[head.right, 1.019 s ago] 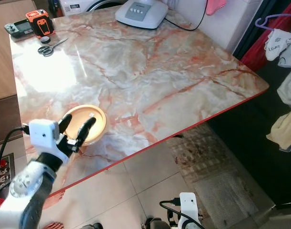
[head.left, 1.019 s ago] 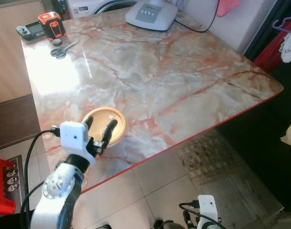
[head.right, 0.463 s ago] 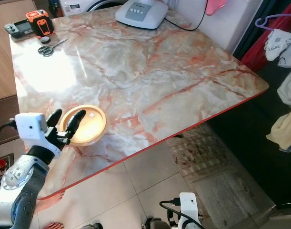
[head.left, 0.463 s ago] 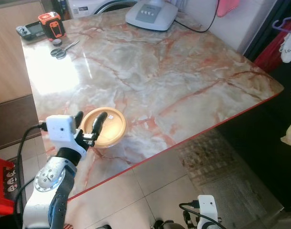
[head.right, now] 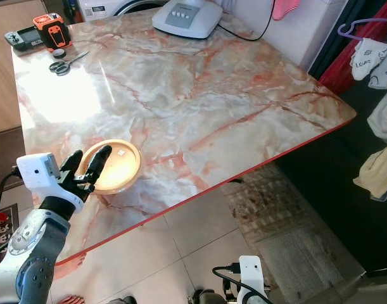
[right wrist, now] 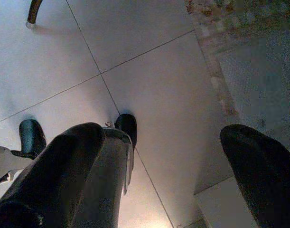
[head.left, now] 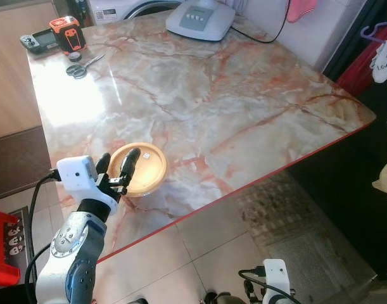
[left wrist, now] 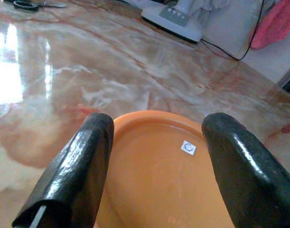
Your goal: Restocking fridge
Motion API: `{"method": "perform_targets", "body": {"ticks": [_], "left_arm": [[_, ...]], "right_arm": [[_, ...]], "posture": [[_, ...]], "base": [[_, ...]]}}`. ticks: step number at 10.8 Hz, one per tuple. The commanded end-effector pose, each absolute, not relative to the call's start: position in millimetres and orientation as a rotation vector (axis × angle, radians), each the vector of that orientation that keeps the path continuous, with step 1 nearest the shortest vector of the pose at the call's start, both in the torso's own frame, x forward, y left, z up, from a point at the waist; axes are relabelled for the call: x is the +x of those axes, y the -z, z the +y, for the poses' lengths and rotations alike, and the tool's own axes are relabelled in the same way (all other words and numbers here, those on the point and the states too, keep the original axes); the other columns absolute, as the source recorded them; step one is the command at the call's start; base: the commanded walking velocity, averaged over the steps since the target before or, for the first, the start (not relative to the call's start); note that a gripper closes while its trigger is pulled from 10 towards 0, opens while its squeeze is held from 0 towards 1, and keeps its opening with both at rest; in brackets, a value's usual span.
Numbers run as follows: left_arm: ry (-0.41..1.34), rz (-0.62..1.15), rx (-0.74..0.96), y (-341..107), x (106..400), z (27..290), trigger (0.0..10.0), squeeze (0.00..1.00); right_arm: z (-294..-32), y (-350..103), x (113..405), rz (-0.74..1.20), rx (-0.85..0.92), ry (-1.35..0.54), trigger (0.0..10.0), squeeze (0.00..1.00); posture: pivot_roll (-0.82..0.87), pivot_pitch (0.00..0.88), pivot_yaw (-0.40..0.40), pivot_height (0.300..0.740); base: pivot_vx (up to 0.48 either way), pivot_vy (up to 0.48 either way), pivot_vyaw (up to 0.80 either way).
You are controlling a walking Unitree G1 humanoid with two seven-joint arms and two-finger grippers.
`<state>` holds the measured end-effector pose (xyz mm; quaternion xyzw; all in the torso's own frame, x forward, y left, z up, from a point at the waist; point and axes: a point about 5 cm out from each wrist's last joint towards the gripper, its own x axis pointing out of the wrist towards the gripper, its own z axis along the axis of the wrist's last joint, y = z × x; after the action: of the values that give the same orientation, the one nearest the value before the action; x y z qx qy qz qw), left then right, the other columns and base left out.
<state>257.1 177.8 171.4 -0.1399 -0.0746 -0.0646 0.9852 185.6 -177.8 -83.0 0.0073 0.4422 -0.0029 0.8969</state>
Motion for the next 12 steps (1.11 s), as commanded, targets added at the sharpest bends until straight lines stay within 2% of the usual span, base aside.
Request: {"method": "perform_targets", "body": {"ticks": [1, 10, 12], "left_arm": [[0.120, -0.129, -0.294, -168.1, 255.1, 178.3, 10.0, 0.00], [0.050, -0.112, -0.358, -166.4, 279.8, 192.0, 10.0, 0.00], [0.149, -0.165, -0.318, -178.9, 273.6, 176.4, 10.0, 0.00]], "right_arm": [[-179.8, 86.9, 177.5, 0.944, 0.017, 0.018, 10.0, 0.00], [-181.2, 86.6, 177.9, 0.945, 0.007, 0.011, 10.0, 0.00], [-181.8, 86.4, 178.1, 0.944, 0.004, 0.012, 10.0, 0.00]], "posture": [[-0.09, 0.198, -0.063, 0.740], [-0.10, 0.193, -0.073, 0.740], [-0.10, 0.193, -0.078, 0.740]], "base": [[0.000, 0.000, 0.00], [0.000, 0.000, 0.00], [0.000, 0.000, 0.00]]}}
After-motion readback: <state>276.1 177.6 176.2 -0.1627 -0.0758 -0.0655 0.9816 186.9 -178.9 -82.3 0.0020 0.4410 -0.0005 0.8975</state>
